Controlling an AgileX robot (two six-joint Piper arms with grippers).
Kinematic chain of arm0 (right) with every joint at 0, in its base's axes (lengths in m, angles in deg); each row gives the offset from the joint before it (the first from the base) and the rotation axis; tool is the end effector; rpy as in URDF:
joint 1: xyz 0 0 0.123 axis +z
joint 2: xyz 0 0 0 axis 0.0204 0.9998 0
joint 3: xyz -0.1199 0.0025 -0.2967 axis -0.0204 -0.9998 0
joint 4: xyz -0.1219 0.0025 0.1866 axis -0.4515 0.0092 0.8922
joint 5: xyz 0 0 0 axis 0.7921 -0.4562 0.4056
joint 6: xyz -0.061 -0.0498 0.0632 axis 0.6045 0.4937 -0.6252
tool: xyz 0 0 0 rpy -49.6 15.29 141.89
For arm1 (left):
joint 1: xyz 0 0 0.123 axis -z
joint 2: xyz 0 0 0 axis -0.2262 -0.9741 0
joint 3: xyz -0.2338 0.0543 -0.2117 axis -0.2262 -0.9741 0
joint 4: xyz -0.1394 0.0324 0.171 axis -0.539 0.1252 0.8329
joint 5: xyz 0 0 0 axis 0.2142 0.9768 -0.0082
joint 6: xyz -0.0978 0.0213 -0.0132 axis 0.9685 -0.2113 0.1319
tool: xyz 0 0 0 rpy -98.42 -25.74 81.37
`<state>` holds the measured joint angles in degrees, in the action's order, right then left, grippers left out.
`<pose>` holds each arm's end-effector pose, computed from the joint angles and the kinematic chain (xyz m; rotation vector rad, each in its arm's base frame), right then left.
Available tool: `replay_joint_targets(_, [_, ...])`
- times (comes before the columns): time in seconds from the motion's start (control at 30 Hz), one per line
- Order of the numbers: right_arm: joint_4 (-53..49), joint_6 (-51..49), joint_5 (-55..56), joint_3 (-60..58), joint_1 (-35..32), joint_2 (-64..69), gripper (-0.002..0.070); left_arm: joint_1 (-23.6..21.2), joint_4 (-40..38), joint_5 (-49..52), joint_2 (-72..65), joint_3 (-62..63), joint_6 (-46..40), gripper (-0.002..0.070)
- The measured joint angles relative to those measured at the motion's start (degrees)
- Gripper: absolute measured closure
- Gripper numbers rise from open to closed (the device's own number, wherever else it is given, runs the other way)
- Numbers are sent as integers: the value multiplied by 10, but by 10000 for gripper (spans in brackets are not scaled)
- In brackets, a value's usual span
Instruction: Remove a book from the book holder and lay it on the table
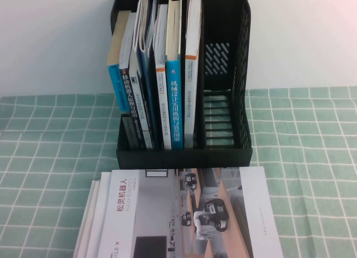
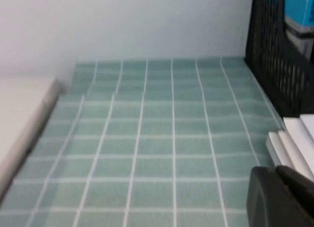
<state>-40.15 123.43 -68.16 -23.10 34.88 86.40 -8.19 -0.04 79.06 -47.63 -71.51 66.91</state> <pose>-0.0104 0.0204 0.2363 -1.1026 1.6644 0.3244 0.0001 0.0004 0.1807 0.0325 1.7567 -0.0918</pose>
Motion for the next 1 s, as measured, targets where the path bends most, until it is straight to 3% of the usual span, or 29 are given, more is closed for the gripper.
replay_joint_targets(0.13, [0, 0, 0, 0, 0, 0, 678, 0, -3, 40, 0, -1, 12, 678])
replay_joint_targets(1.0, [-7, 0, -5, -1, 0, 0, 678, 0, -4, 44, 0, -1, 14, 678])
